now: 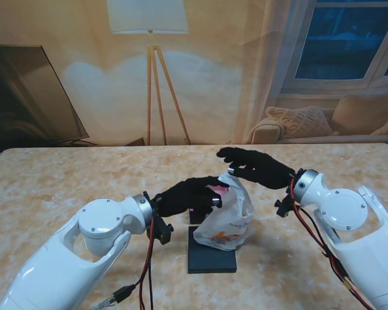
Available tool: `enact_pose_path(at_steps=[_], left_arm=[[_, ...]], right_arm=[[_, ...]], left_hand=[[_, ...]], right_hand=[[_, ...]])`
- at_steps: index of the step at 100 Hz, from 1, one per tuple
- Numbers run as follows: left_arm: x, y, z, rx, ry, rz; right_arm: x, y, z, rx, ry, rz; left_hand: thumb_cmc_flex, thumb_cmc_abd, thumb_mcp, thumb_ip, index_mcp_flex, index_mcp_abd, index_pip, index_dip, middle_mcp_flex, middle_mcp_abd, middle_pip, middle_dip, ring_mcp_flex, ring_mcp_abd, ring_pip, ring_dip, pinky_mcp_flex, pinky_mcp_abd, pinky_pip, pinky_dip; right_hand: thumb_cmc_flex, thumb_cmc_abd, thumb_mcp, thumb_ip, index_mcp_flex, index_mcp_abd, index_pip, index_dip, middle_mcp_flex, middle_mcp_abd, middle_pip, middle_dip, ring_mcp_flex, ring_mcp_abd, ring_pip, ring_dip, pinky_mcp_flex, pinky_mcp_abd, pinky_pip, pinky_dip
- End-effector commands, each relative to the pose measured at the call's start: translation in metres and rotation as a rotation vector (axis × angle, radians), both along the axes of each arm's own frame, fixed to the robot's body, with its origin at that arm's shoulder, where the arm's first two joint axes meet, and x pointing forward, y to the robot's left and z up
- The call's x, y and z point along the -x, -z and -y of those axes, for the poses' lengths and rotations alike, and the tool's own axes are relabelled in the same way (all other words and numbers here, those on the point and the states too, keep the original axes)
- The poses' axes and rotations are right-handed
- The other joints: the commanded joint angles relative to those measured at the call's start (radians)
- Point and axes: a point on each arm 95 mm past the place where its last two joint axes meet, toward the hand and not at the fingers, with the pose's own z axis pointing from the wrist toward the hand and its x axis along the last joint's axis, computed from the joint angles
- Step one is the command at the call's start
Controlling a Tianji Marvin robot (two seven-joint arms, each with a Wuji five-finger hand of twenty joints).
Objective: Pack mini donuts into a plastic bag, tie the opening and put the bag into the gift box
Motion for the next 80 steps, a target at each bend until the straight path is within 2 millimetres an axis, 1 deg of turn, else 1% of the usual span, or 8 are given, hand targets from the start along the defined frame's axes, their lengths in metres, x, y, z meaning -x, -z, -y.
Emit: enact_pose_path(at_steps=[1, 5, 14, 20, 22, 34, 64, 80], left_arm=[[0.0043, -0.0002, 0.0033, 0.005, 0.015, -0.004], [0.0043, -0.0005, 0.0036, 0.006, 0.011, -0.001], [0.0039, -0.0013, 0.0038, 0.01, 0.002, 0.005], [0.003, -0.0012, 0.0038, 0.005, 0.001, 0.01], [0.0027, -0.0009, 0.0037, 0.003, 0.003, 0.009], [0.0022, 0.0012, 0.0043, 0.006, -0.006, 0.001], [0.0027, 0.0012, 0.0045, 0.003, 0.0, 0.01], [0.0044, 0.0023, 0.0049, 0.016, -0.005, -0.017]], right_arm=[[0.002, 0.0042, -0.004, 0.0, -0.012, -0.016], [0.002, 0.0046, -0.004, 0.0, -0.013, -0.019], [0.0022, 0.0055, -0.0043, -0.001, -0.015, -0.026], [0.0025, 0.0063, -0.0048, -0.003, -0.014, -0.034], [0.0026, 0.0067, -0.0049, -0.003, -0.014, -0.039], [0.0025, 0.0084, -0.0053, -0.005, -0.012, -0.069], [0.0025, 0.0074, -0.0038, -0.002, -0.006, -0.066], [0.0027, 0.0079, -0.0041, -0.005, -0.005, -0.069]], left_hand=[[-0.01, 0.009, 0.034, -0.014, 0.005, -0.003, 0.014, 0.013, -0.028, 0.0, 0.011, 0.003, -0.004, -0.006, -0.015, -0.017, -0.007, -0.012, -0.01, -0.002], [-0.076, -0.011, 0.138, -0.024, 0.013, 0.002, 0.004, 0.039, -0.041, 0.0, 0.03, -0.022, -0.007, -0.007, -0.017, -0.014, -0.008, -0.012, -0.011, 0.0], [-0.131, -0.003, 0.209, -0.014, 0.004, -0.008, 0.0, 0.034, -0.065, -0.003, 0.006, -0.096, -0.022, -0.002, -0.054, -0.035, -0.016, -0.014, -0.023, -0.007], [-0.15, 0.004, 0.238, 0.0, 0.006, -0.011, 0.001, 0.033, -0.07, -0.004, -0.012, -0.183, -0.026, 0.005, -0.093, -0.062, -0.019, -0.013, -0.033, -0.012], [-0.179, 0.015, 0.264, 0.015, -0.016, -0.016, -0.013, 0.024, -0.087, -0.005, -0.017, -0.287, -0.033, 0.011, -0.113, -0.077, -0.024, -0.012, -0.042, -0.016], [-0.189, 0.015, 0.271, 0.022, -0.042, -0.048, -0.03, 0.015, -0.101, -0.006, -0.064, -0.391, -0.045, 0.026, -0.177, -0.116, -0.033, -0.01, -0.059, -0.022], [-0.221, -0.013, 0.328, 0.026, -0.035, -0.047, -0.022, 0.014, -0.089, -0.01, -0.07, -0.436, -0.04, 0.021, -0.198, -0.14, -0.028, -0.011, -0.064, -0.023], [-0.236, -0.032, 0.371, 0.024, -0.045, 0.022, -0.06, -0.016, -0.099, -0.027, -0.089, -0.464, -0.042, 0.017, -0.204, -0.145, -0.024, -0.016, -0.064, -0.025]], right_hand=[[0.021, 0.026, -0.014, -0.02, -0.009, 0.003, -0.017, 0.007, -0.003, -0.015, 0.004, 0.005, -0.004, -0.011, -0.003, -0.007, 0.001, -0.009, 0.002, 0.0], [0.022, 0.025, -0.015, -0.02, -0.01, 0.001, -0.018, 0.007, -0.002, -0.014, 0.004, 0.005, -0.004, -0.011, -0.003, -0.007, 0.002, -0.01, 0.003, 0.0], [0.02, 0.026, -0.018, -0.02, -0.01, 0.002, -0.018, 0.007, 0.007, -0.021, 0.007, 0.005, 0.004, -0.011, 0.0, -0.006, 0.011, -0.02, 0.006, 0.001], [0.011, 0.034, -0.03, -0.022, -0.012, 0.001, -0.018, 0.007, 0.022, -0.027, 0.012, 0.007, 0.033, -0.011, 0.014, -0.001, 0.044, -0.031, 0.019, 0.005], [0.009, 0.036, -0.036, -0.023, -0.012, 0.0, -0.018, 0.007, 0.025, -0.027, 0.013, 0.008, 0.04, -0.011, 0.017, 0.001, 0.054, -0.034, 0.023, 0.007], [0.036, 0.043, -0.091, -0.023, -0.019, -0.005, -0.019, 0.008, 0.022, -0.022, 0.011, 0.01, 0.06, -0.003, 0.026, 0.006, 0.101, -0.038, 0.039, 0.013], [0.049, 0.036, -0.085, -0.018, -0.018, -0.016, -0.012, 0.012, 0.004, -0.016, 0.01, 0.011, 0.051, -0.003, 0.02, 0.001, 0.102, -0.045, 0.038, 0.012], [0.051, 0.031, -0.071, -0.017, -0.02, -0.014, -0.009, 0.013, -0.001, -0.013, 0.011, 0.01, 0.049, -0.002, 0.019, -0.002, 0.11, -0.06, 0.029, 0.003]])
